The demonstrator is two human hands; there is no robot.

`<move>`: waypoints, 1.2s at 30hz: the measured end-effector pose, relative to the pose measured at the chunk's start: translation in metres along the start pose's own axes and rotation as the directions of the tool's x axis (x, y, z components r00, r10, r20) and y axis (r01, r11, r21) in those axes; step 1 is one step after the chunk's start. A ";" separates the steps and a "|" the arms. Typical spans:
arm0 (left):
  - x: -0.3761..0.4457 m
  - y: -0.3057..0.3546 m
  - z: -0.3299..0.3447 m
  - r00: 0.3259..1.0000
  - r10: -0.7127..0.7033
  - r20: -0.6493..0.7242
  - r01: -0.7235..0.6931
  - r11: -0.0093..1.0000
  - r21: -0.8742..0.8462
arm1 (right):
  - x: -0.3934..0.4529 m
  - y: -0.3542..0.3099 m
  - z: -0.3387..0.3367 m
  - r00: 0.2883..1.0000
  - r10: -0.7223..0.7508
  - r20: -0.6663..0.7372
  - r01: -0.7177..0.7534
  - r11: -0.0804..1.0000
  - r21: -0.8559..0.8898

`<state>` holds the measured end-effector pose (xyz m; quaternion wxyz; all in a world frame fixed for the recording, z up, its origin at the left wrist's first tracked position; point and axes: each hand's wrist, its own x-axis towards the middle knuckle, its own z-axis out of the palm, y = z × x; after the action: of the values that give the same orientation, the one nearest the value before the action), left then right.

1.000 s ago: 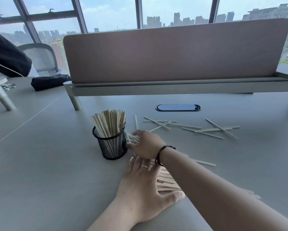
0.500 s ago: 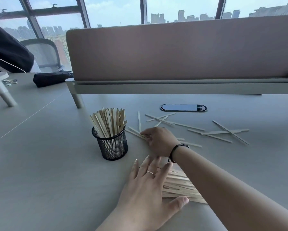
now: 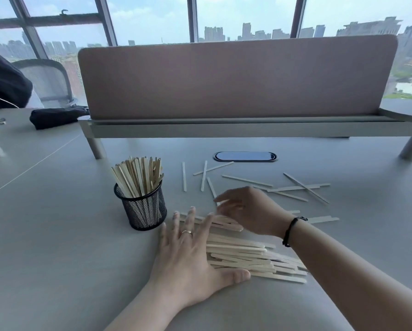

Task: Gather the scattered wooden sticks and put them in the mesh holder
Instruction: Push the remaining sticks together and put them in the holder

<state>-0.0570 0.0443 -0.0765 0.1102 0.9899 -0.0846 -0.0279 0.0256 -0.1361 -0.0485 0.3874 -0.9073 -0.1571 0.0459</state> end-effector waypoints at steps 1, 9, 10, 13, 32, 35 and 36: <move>0.000 0.000 0.000 1.000 0.000 0.010 -0.001 1.000 0.001 | 0.006 0.000 -0.002 0.998 0.000 -0.067 0.001 1.000 0.012; -0.001 0.000 0.001 0.999 0.051 0.017 -0.051 0.999 -0.008 | 0.100 0.013 0.008 0.997 0.039 -0.069 -0.066 0.890 -0.451; -0.002 0.000 0.001 0.998 0.058 0.017 -0.058 0.998 -0.013 | 0.110 0.012 0.013 0.997 0.065 -0.032 -0.072 0.866 -0.494; -0.001 -0.002 0.003 0.997 0.081 0.012 -0.081 0.996 -0.042 | 0.131 0.009 0.025 0.996 0.082 0.039 -0.047 0.832 -0.552; 0.001 -0.004 0.005 0.996 0.073 -0.043 -0.074 0.997 -0.030 | 0.061 0.017 0.016 0.987 -0.081 -0.142 -0.040 0.723 -0.689; 0.003 -0.006 0.008 0.997 0.071 -0.038 -0.071 0.997 -0.018 | 0.036 0.016 0.011 0.989 -0.080 -0.124 -0.016 0.775 -0.631; 0.004 -0.007 0.009 0.997 0.071 -0.039 -0.072 0.997 -0.014 | 0.027 0.015 0.011 0.990 -0.078 -0.115 -0.009 0.792 -0.611</move>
<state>-0.0526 0.0480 -0.0866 0.1204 0.9857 -0.1176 -0.0055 0.0531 -0.1301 -0.0660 0.0847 -0.9816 -0.1537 -0.0751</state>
